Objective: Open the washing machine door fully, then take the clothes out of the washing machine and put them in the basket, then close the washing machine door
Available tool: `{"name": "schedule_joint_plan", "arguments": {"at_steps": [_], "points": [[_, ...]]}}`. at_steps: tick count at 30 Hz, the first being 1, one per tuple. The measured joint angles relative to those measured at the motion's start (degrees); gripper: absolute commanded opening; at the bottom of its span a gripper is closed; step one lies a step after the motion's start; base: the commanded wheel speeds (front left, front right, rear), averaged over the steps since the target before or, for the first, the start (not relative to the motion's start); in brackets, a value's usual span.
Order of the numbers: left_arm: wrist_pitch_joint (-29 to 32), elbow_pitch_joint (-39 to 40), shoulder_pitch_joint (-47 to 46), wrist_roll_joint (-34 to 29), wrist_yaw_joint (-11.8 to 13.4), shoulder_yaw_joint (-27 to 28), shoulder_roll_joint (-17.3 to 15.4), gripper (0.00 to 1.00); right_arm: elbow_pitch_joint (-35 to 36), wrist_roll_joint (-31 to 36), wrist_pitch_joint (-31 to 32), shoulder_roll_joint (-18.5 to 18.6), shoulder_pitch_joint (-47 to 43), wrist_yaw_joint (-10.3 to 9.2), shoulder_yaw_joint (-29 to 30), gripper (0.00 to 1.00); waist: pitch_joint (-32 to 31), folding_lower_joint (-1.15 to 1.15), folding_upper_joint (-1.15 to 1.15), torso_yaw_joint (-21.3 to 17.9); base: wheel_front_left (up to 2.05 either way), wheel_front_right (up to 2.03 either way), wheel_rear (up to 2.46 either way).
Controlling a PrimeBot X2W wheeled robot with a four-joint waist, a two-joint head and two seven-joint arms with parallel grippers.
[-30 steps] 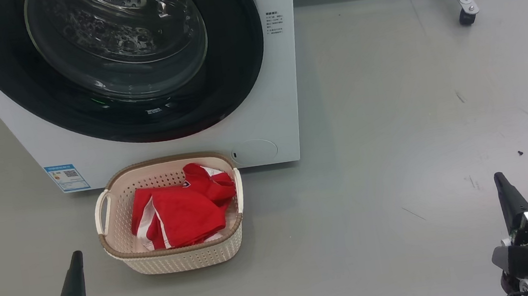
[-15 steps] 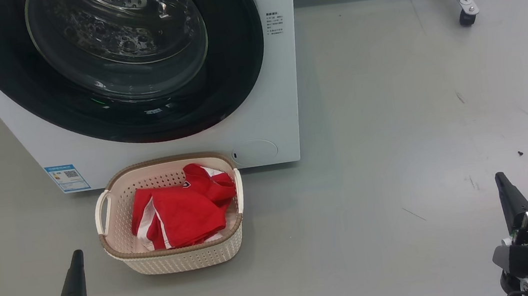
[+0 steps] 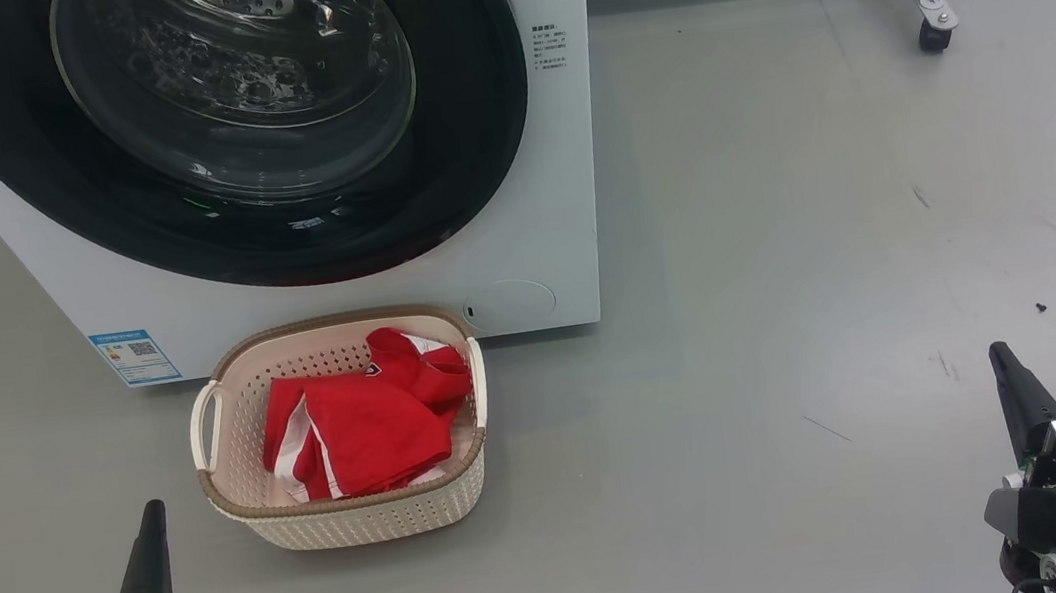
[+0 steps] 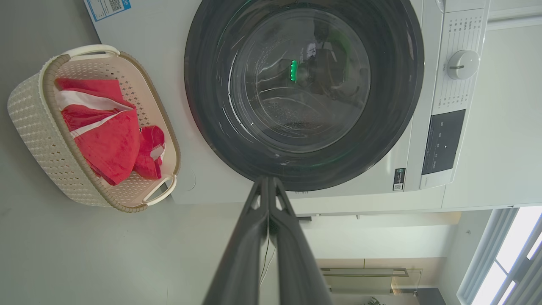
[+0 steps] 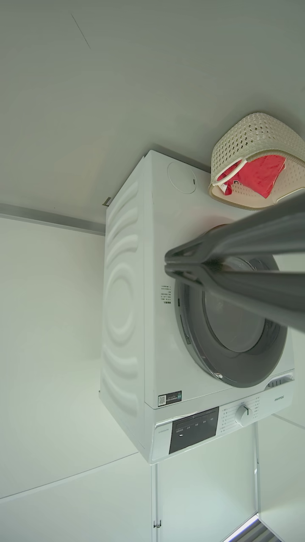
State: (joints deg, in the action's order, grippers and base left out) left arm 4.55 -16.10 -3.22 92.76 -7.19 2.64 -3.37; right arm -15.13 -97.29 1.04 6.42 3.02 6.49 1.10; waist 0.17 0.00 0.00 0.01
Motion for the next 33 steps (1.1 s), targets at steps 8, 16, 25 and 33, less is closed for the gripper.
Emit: {"name": "schedule_joint_plan", "arguments": {"at_steps": [8, 16, 25, 33], "points": [[0.01, 0.05, 0.0, 0.0, 0.0, 0.02, 0.01, 0.0, -0.09, 0.0, 0.01, 0.0, 0.03, 0.01, 0.05, 0.0, 0.0, 0.0, 0.0, 0.0, 0.0, 0.0, 0.0], [0.01, 0.11, -0.01, 0.0, 0.0, 0.05, 0.02, 0.0, -0.18, 0.0, 0.18, -0.01, 0.05, 0.02, 0.11, 0.0, -0.01, 0.0, 0.0, 0.0, 0.0, 0.0, 0.0], [0.01, 0.14, -0.01, 0.0, 0.0, 0.11, 0.03, 0.0, -0.33, 0.0, 0.18, -0.01, 0.07, 0.1, 0.19, 0.0, -0.01, 0.0, 0.0, -0.01, 0.0, 0.0, 0.0], [0.01, 0.18, -0.01, 0.0, 0.0, 0.14, 0.04, 0.0, -0.4, 0.0, 0.18, -0.02, 0.08, 0.11, 0.25, 0.0, -0.01, 0.0, 0.0, -0.01, 0.0, 0.0, 0.0]]}}
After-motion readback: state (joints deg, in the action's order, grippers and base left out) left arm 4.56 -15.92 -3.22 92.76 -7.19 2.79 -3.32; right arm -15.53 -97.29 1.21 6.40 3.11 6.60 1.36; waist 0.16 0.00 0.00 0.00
